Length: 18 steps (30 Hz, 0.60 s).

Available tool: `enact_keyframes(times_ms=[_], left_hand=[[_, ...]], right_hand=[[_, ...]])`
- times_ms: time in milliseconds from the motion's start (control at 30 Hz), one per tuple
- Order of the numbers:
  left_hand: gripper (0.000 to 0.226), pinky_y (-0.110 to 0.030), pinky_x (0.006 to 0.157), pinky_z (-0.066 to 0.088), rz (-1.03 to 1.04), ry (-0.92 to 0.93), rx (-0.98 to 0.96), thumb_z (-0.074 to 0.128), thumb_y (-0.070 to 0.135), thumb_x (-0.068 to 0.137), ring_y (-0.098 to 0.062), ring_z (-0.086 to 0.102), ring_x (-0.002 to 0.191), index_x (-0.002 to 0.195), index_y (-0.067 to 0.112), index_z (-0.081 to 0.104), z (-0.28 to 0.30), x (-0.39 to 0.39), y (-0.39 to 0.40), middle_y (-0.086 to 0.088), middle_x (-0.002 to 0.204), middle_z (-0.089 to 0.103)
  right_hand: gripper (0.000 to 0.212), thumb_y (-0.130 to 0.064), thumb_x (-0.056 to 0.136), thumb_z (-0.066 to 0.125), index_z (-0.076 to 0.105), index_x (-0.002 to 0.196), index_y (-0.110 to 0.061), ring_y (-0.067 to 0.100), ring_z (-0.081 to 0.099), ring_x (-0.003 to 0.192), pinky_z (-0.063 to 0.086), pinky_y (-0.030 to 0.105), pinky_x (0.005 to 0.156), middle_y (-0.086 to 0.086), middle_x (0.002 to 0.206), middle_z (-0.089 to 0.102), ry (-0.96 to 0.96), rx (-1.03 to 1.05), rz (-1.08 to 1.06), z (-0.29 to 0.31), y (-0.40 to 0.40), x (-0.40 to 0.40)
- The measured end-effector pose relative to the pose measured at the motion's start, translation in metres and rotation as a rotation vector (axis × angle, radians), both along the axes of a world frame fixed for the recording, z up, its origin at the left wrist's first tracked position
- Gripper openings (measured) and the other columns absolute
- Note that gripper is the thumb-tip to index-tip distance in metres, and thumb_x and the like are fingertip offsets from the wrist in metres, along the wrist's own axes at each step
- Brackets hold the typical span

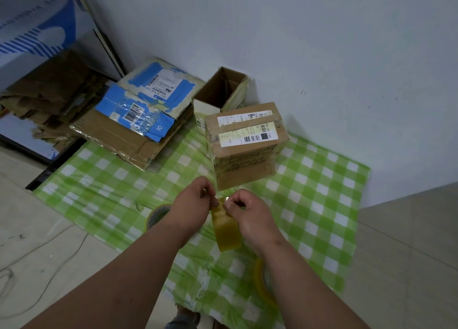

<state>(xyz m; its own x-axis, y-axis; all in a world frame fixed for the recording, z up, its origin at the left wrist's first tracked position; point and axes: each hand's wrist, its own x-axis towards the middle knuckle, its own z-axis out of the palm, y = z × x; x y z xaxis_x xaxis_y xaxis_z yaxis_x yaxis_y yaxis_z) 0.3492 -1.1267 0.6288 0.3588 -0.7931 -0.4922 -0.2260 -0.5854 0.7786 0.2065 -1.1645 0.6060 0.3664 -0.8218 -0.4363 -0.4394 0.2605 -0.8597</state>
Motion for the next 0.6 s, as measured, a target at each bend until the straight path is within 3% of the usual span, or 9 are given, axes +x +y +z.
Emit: enact_keyframes(times_ms=[100, 267, 400, 600], left_hand=[[0.024, -0.041, 0.077, 0.053, -0.057, -0.013, 0.006, 0.053, -0.002, 0.089, -0.016, 0.06, 0.078, 0.085, 0.019, 0.063, -0.0004, -0.0024, 0.0006, -0.001, 0.084, 0.066], [0.022, -0.012, 0.056, 0.039, -0.218, -0.214, -0.03, 0.065, 0.007, 0.084, -0.004, 0.053, 0.068, 0.081, 0.028, 0.061, -0.0002, -0.004, 0.0004, 0.009, 0.075, 0.059], [0.019, -0.011, 0.055, 0.037, -0.252, -0.309, -0.032, 0.067, 0.012, 0.087, -0.002, 0.054, 0.071, 0.082, 0.031, 0.063, -0.0025, -0.004, -0.001, 0.011, 0.079, 0.06], [0.01, -0.014, 0.067, 0.034, -0.286, -0.428, -0.095, 0.068, 0.016, 0.089, -0.008, 0.055, 0.091, 0.094, 0.024, 0.073, -0.007, -0.0061, -0.0027, 0.011, 0.108, 0.052]], right_hand=[[0.018, -0.027, 0.092, 0.065, 0.06, 0.075, -0.025, 0.007, 0.054, 0.071, 0.043, 0.025, 0.065, -0.01, 0.075, 0.06, 0.01, 0.005, 0.006, -0.0008, -0.0005, -0.0002], [0.015, -0.025, 0.093, 0.064, 0.062, 0.079, -0.02, 0.01, 0.055, 0.073, 0.045, 0.031, 0.069, -0.006, 0.077, 0.062, 0.02, 0.011, 0.014, -0.0011, -0.0025, -0.0026], [0.014, -0.023, 0.093, 0.064, 0.064, 0.08, -0.017, 0.009, 0.054, 0.072, 0.044, 0.028, 0.068, -0.005, 0.077, 0.061, 0.006, 0.032, 0.001, 0.0008, -0.0039, -0.0018], [0.015, -0.021, 0.092, 0.066, 0.065, 0.078, -0.016, 0.012, 0.057, 0.073, 0.048, 0.034, 0.072, 0.001, 0.079, 0.065, -0.011, 0.045, -0.057, 0.0048, -0.0052, 0.0014]])
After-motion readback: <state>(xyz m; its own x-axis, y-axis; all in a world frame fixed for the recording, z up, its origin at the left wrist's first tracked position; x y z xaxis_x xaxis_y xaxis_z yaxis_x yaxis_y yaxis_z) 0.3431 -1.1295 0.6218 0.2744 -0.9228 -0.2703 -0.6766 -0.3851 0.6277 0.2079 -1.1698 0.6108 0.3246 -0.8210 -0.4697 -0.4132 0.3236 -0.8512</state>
